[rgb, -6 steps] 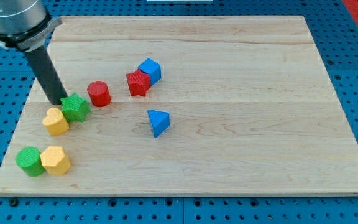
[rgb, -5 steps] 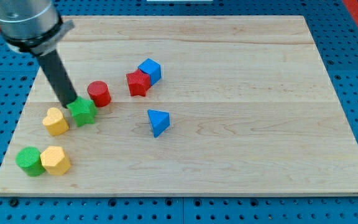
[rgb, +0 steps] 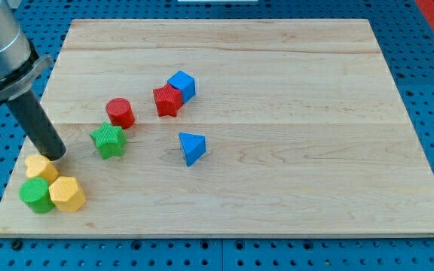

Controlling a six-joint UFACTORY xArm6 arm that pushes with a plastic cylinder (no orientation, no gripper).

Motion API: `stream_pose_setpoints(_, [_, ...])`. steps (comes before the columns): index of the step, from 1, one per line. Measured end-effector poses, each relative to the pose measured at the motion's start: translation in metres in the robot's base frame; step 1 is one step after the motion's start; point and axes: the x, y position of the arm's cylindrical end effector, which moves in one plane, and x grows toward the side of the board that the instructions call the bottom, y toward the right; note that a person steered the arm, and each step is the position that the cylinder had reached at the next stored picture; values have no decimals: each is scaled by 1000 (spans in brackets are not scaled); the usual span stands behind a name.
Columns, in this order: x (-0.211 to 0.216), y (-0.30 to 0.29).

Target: Push the yellow heart and green star towards the bottom left corner of the board

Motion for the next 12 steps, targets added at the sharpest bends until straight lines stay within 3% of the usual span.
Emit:
stream_pose_setpoints(2, [-25,-29])
stream_pose_setpoints(5, [-88,106])
stream_pose_setpoints(7, [-36,95])
stream_pose_setpoints(9, [-9,73])
stream_pose_setpoints(12, [4,94])
